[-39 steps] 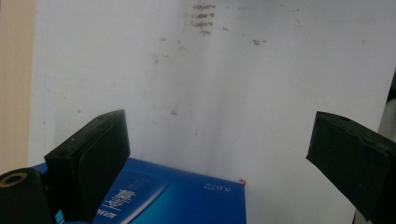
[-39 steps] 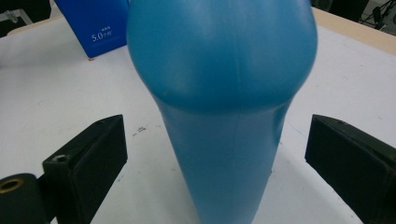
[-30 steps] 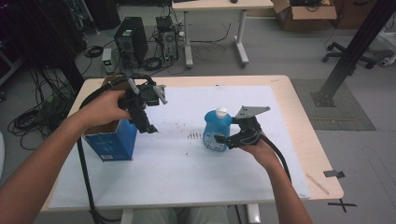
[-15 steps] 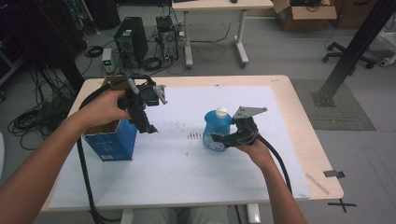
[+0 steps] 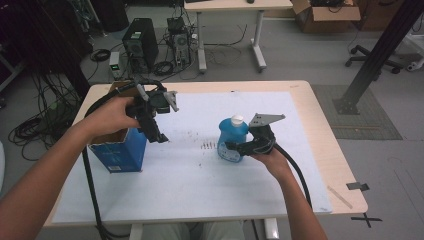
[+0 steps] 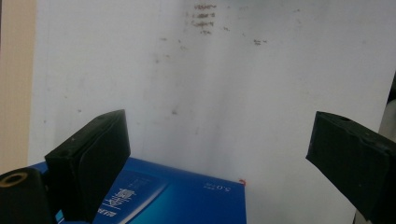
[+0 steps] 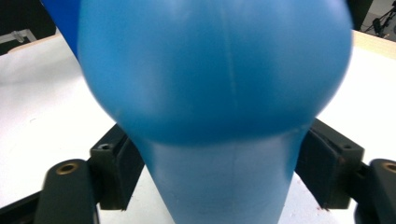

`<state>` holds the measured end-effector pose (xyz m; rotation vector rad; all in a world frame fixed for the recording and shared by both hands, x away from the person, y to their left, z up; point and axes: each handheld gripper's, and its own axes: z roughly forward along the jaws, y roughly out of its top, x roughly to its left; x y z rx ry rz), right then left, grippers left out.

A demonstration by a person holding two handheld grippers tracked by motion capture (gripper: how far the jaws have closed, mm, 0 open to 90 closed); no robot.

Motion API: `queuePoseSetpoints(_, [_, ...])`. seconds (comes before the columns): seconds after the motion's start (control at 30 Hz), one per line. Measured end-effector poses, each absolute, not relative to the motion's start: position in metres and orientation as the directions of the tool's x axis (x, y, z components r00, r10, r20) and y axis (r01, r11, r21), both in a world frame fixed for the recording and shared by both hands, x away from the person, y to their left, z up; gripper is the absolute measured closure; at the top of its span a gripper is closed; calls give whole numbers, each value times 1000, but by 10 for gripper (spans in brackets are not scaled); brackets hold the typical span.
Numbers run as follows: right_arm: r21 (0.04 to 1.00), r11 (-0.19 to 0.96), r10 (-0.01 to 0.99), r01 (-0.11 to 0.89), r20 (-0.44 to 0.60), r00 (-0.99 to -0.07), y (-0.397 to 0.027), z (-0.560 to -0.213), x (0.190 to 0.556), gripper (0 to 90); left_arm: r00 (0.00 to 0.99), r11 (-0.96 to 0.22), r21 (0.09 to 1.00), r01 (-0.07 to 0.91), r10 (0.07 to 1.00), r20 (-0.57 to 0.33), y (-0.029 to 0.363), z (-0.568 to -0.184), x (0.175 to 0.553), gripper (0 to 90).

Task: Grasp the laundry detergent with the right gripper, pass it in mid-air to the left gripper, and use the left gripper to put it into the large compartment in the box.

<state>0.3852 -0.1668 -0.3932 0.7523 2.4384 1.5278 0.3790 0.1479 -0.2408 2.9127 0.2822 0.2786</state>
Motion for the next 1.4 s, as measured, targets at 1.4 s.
queuePoseSetpoints(1.4, [880,375,475,293,89,-876,-169,-379,385,424,962,-960,218,176,214,167,148,-241,381,62])
